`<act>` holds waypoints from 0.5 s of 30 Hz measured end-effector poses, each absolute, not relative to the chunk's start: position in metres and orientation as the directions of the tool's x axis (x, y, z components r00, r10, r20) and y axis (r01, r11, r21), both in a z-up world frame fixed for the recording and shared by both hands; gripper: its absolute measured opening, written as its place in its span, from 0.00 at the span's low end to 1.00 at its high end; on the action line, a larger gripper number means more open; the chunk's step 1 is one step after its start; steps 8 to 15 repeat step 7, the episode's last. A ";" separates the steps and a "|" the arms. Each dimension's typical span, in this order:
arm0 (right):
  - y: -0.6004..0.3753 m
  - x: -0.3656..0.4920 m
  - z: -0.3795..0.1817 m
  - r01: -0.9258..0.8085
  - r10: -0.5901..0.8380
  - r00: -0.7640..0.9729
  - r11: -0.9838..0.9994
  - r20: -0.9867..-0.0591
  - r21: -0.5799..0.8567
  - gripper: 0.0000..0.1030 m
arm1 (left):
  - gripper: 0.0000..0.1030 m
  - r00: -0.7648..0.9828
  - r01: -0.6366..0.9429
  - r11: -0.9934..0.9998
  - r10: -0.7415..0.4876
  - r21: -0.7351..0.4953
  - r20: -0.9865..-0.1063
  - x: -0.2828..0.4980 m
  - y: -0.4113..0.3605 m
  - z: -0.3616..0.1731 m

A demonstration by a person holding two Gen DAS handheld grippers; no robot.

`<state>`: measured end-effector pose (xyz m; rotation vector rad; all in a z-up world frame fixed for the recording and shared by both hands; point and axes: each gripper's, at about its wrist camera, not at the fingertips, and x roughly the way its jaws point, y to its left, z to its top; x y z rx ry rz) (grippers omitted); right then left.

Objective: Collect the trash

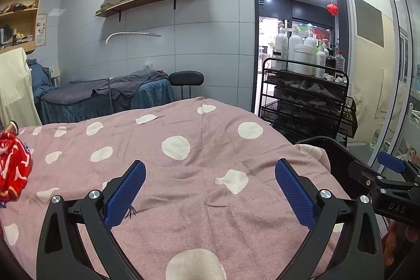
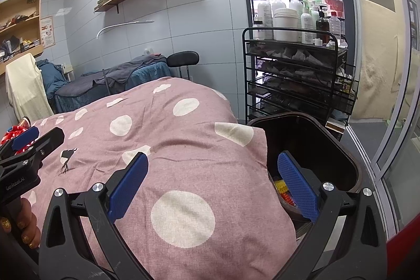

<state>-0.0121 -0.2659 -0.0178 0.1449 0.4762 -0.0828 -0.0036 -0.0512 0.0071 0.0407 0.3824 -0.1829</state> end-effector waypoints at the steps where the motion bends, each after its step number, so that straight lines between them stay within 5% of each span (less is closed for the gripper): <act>1: -0.266 -0.012 -0.018 0.114 -0.046 0.886 0.986 -0.462 0.120 0.95 | 0.95 0.911 0.185 0.983 -0.170 0.005 -0.376 -0.003 -0.052 0.007; 15: -0.267 -0.012 -0.017 0.116 -0.047 0.885 0.986 -0.464 0.121 0.95 | 0.95 0.908 0.186 0.983 -0.171 0.001 -0.381 -0.003 -0.052 0.008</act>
